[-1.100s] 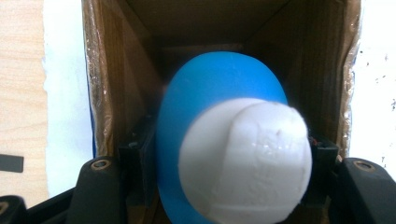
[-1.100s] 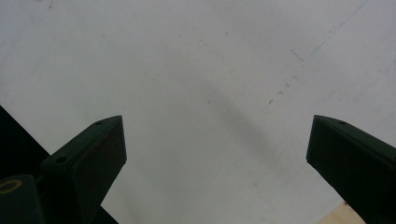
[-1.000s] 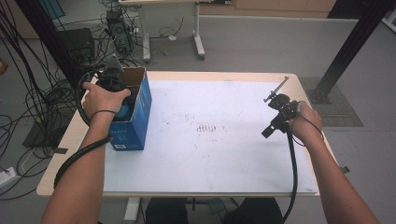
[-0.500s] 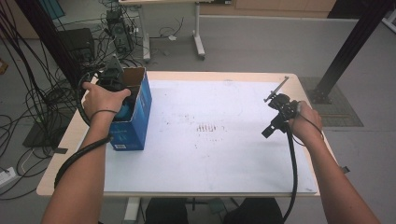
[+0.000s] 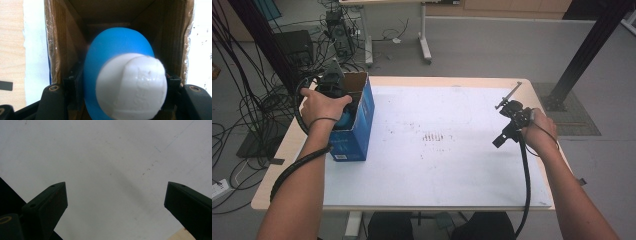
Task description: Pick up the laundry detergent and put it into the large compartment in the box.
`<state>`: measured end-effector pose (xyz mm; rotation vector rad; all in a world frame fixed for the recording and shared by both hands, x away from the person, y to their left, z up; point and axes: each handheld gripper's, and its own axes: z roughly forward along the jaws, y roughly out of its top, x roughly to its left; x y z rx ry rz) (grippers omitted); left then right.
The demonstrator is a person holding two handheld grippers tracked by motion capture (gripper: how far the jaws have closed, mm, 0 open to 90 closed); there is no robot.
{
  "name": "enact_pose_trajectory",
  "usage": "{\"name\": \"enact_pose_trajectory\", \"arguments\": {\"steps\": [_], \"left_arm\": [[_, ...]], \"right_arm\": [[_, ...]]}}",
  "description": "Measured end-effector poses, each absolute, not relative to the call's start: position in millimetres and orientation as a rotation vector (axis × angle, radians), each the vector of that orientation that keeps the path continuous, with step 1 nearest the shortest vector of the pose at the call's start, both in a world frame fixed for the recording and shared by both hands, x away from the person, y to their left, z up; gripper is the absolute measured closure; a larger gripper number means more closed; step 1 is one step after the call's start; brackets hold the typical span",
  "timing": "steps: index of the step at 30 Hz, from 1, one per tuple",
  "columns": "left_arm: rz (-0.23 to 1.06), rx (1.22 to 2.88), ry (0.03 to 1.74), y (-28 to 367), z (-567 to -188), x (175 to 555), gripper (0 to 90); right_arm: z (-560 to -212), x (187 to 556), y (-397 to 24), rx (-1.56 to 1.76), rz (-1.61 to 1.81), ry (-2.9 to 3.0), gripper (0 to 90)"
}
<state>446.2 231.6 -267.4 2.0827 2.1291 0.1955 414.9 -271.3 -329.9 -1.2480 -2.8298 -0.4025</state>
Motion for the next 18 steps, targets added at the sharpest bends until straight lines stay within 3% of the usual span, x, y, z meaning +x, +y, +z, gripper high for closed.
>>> {"name": "enact_pose_trajectory", "arguments": {"steps": [18], "left_arm": [[0.154,2.084,2.142,235.1,-274.5,446.0,32.4]], "right_arm": [[-330.8,415.5,-270.5,-1.243,-0.403,-2.826,4.8]]}}
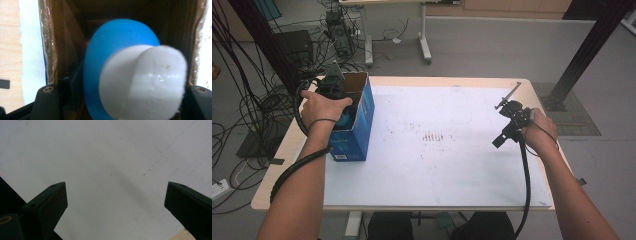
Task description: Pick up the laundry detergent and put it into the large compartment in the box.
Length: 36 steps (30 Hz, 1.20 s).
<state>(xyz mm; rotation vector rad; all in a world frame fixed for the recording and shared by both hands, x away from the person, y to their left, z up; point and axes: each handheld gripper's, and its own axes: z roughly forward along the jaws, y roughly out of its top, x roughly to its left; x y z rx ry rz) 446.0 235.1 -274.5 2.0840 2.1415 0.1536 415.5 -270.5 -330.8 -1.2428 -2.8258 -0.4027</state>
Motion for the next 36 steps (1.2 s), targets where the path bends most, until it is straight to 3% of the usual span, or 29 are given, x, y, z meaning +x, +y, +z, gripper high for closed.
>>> {"name": "enact_pose_trajectory", "arguments": {"steps": [36], "left_arm": [[0.229,2.099,2.083,225.4,-212.4,435.2,17.1]], "right_arm": [[-325.0,416.7,-263.9,-1.226,-0.388,-2.849,4.9]]}}
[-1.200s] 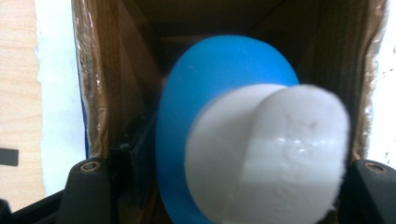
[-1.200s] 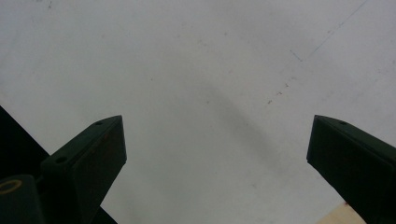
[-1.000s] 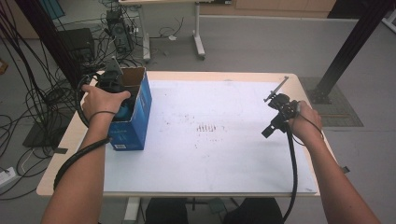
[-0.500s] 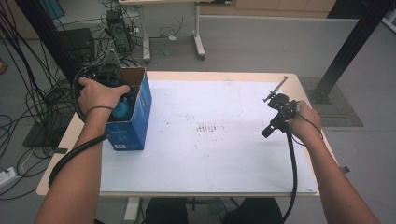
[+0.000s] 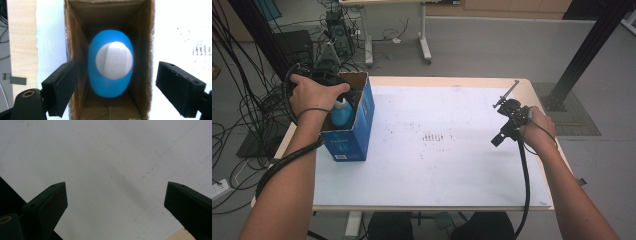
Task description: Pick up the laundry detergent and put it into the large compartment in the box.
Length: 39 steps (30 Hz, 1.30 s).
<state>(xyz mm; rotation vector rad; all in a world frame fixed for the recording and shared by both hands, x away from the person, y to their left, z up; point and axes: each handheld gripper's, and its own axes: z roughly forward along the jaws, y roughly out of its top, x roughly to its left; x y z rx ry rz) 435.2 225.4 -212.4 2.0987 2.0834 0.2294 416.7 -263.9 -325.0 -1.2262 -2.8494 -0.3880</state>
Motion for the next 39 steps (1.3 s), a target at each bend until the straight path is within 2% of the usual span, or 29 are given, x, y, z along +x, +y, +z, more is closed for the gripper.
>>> {"name": "enact_pose_trajectory", "arguments": {"steps": [14,20,39], "left_arm": [[0.247,2.105,2.006,216.8,-176.2,422.0,8.1],[0.268,2.121,1.952,208.8,-166.2,414.0,7.5],[0.216,2.217,1.769,170.9,-160.9,396.8,4.9]], "right_arm": [[-320.0,416.8,-262.4,-1.22,-0.379,-2.861,4.9],[-320.1,417.4,-260.6,-1.214,-0.365,-2.864,4.9],[-323.2,419.8,-255.5,-1.197,-0.35,-2.865,4.9]]}}
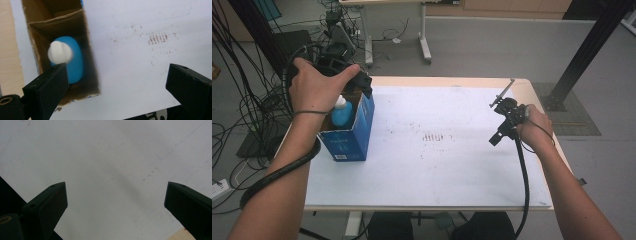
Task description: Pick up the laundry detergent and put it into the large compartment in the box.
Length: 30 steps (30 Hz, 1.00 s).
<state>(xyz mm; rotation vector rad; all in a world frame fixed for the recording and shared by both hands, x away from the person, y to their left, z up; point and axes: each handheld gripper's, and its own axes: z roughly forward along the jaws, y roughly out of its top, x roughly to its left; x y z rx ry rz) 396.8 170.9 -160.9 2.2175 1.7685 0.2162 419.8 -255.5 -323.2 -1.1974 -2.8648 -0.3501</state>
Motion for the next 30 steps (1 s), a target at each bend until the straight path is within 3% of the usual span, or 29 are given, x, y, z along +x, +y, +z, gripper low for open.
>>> {"name": "enact_pose_trajectory", "arguments": {"steps": [16,30], "left_arm": [[0.143,2.354,1.574,117.0,-168.6,384.4,4.9],[0.072,2.408,1.434,73.0,-200.0,374.0,5.2]], "right_arm": [[-319.5,420.2,-256.6,-1.208,-0.329,-2.879,4.9],[-319.0,419.1,-255.4,-1.204,-0.325,-2.879,4.8]]}}
